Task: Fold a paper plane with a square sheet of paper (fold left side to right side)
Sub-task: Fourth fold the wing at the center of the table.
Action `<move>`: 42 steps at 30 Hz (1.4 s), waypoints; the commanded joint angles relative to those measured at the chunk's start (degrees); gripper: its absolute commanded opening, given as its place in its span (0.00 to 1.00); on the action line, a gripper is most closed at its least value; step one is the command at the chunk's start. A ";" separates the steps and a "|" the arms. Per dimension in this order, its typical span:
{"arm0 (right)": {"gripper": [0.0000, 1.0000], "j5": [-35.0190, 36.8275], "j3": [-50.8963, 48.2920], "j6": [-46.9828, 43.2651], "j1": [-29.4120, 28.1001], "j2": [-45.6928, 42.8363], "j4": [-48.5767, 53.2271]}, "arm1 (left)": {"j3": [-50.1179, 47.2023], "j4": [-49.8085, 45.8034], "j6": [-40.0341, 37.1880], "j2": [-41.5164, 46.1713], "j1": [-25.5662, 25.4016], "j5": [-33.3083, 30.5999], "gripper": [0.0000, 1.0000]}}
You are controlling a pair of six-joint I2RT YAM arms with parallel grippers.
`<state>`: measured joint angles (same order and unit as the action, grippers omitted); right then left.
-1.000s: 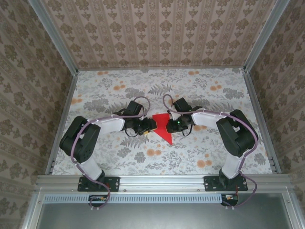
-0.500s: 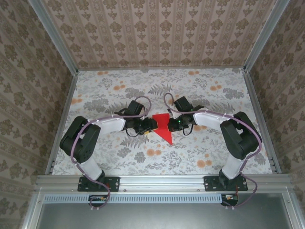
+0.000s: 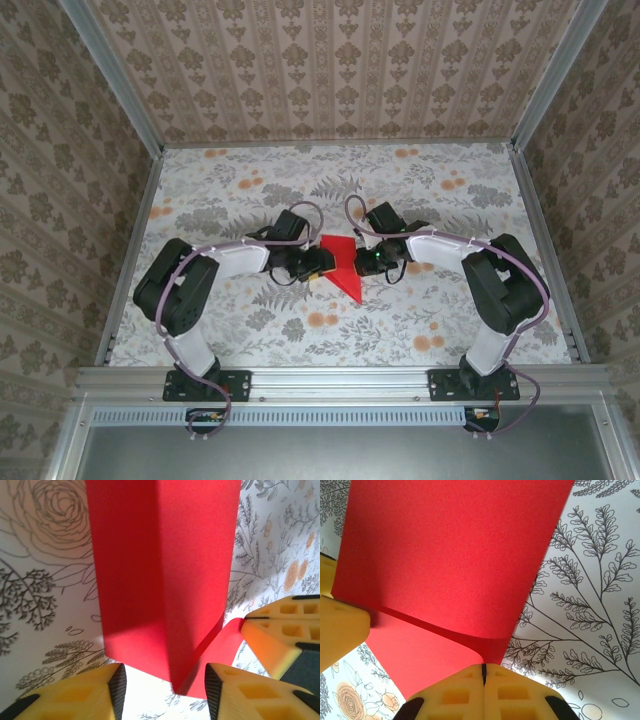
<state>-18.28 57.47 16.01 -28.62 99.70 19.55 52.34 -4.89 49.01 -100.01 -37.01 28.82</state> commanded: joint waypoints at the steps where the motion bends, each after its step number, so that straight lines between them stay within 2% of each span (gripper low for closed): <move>1: 0.05 0.41 -0.37 -0.21 0.15 -1.44 1.30 | 2.92 1.85 1.08 -1.21 -0.42 1.32 0.42; 3: 0.12 1.66 -0.70 -0.22 0.23 -2.51 1.34 | 3.54 1.83 1.17 -1.26 -0.56 1.28 0.37; 5: 0.24 3.61 -1.72 -0.11 0.23 -5.17 0.99 | 3.83 1.88 1.26 -1.22 -0.65 1.28 0.32; 7: 0.31 5.42 -2.77 -0.22 0.11 -7.91 1.14 | 3.98 1.94 1.42 -1.07 -0.78 1.32 0.30; 12: 0.39 8.91 -8.05 0.99 -3.70 -14.84 -1.06 | 3.82 2.33 2.49 -0.55 -0.87 1.05 0.26; 16: 0.41 13.08 -11.60 3.63 -9.82 -16.49 -5.45 | 4.27 2.20 3.05 -0.56 -0.87 0.82 0.24; 22: 0.45 19.74 -10.41 3.84 -16.92 -12.26 -7.32 | 5.14 1.22 3.45 -0.89 -0.80 0.68 0.24; 35: 0.44 23.43 -6.26 1.40 -18.16 -5.90 -5.54 | 6.22 -0.72 3.28 -1.11 -0.78 0.33 0.24; 42: 0.38 24.67 -5.20 1.43 -18.19 -4.15 -4.64 | 6.30 -1.36 2.97 -0.88 -0.60 -0.06 0.26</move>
<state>4.36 50.59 17.96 -46.39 94.80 13.45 57.54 -4.69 51.46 -100.79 -37.58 29.08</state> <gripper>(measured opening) 0.392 0.258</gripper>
